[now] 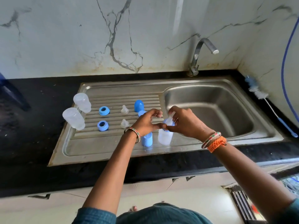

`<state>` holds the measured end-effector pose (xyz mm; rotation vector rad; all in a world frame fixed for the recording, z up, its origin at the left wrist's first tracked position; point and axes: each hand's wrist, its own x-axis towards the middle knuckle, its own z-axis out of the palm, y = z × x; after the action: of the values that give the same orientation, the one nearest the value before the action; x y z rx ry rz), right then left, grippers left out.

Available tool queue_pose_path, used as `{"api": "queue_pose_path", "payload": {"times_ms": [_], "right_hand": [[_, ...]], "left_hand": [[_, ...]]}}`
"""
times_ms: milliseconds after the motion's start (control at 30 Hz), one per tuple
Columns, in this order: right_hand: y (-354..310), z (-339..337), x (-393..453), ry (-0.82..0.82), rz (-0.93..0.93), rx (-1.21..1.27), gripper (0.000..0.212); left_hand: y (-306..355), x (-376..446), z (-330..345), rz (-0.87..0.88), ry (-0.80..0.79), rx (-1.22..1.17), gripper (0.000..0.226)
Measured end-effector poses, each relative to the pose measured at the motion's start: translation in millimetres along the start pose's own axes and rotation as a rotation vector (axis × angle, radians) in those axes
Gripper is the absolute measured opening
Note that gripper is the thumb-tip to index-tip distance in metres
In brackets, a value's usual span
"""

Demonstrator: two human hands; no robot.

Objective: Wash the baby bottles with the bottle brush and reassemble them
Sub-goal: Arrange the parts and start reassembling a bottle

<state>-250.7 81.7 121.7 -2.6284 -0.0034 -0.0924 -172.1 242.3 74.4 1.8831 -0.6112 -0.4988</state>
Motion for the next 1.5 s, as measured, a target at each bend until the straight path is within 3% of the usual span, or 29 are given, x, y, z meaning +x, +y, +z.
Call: {"api": "queue_pose_path", "payload": {"times_ms": [133,200,367,567,800,1067,1500], "right_hand": [[-2.6,-5.4,6.4,-0.131,-0.05,-0.074,0.034],[-6.4,-8.0,10.0,-0.173,-0.064,-0.104,0.028],[-12.0,-9.5,15.4,-0.247,-0.071,-0.188,0.038],[-21.7,-8.6,23.8,-0.277,-0.018,-0.237,0.034],[-22.7,-2.9,18.1,-0.246,-0.092,-0.251,0.038],[-23.1,-7.4,19.7,-0.209,-0.081,-0.264,0.035],[-17.3,-24.1,26.6,-0.373,-0.232,-0.272,0.038]], "left_hand": [[-8.9,-7.0,6.1,-0.01,-0.113,0.241,0.064],[-12.2,-7.8,12.1,-0.009,-0.065,0.269,0.062],[-15.9,-7.6,18.3,-0.028,0.05,0.263,0.063],[-17.1,-7.3,18.9,-0.025,0.04,0.262,0.059],[-11.1,-8.8,15.2,-0.093,0.027,0.292,0.064],[-5.7,-0.2,9.4,-0.019,0.0,0.426,0.052],[-0.9,0.6,9.0,-0.073,-0.014,0.464,0.059]]}}
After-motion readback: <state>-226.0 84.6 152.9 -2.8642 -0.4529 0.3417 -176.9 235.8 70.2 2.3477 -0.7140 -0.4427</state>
